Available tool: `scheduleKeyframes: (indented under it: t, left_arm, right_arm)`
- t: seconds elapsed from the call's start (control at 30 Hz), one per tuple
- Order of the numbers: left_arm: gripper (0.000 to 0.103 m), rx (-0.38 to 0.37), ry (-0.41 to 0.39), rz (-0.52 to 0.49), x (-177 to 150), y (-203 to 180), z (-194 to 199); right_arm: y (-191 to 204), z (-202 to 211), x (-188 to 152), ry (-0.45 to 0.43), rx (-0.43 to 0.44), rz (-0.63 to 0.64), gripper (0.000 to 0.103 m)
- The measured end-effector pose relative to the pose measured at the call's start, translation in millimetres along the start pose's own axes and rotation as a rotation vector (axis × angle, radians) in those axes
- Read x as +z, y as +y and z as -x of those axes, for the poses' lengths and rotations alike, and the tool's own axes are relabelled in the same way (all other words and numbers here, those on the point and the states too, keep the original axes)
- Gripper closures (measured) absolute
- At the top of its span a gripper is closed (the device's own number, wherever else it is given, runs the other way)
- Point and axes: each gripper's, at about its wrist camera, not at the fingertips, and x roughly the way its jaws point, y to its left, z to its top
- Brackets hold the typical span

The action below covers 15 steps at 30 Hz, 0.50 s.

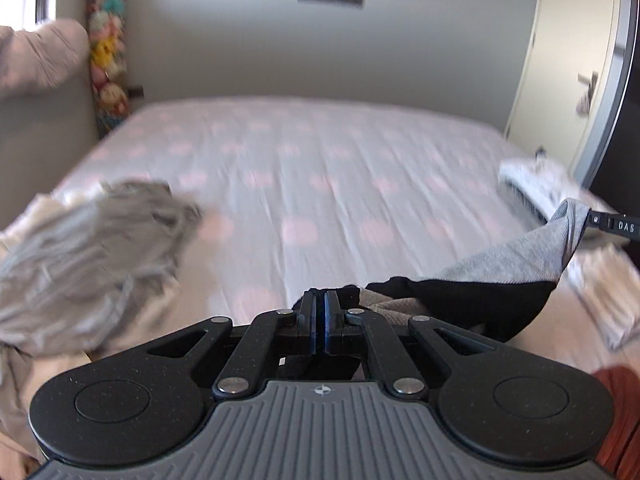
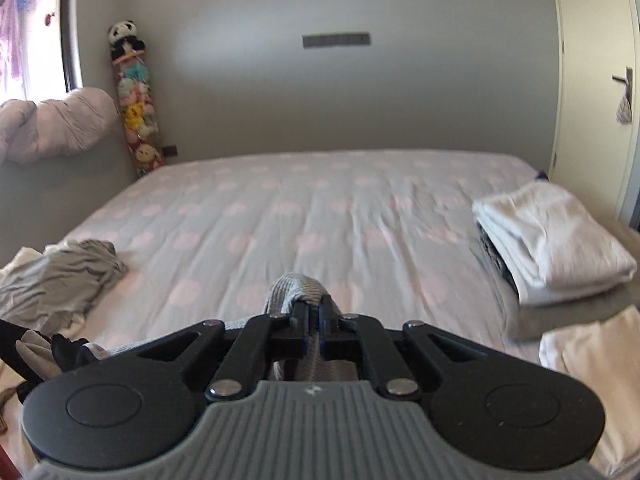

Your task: Fold clothes

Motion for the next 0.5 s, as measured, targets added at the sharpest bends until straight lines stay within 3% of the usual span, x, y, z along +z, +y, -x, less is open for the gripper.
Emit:
scheduleKeyframes:
  t: [0.2, 0.33, 0.43, 0.5]
  left_arm:
    - [0.101, -0.004, 0.18, -0.044, -38.3, -27.3, -37.8]
    - [0.101, -0.02, 0.264, -0.083, -52.0, -37.5, -43.8]
    - [0.099, -0.043, 0.302, -0.106, -58.6, -36.5, -43.8]
    - [0.096, -0.073, 0.32, -0.109, -62.4, -36.4, -42.2]
  right_arm:
    - [-20.8, -36.9, -42.6, 0.14, -0.024, -0.062, 0.096]
    - [-21.3, -34.6, -47.6, 0.146, -0.024, -0.065, 0.087]
    - [-18.7, -17.7, -49.1, 0.141, -0.011, -0.035, 0.074]
    - [-12.1, -5.7, -52.1, 0.136, 0.002, 0.002, 0.073]
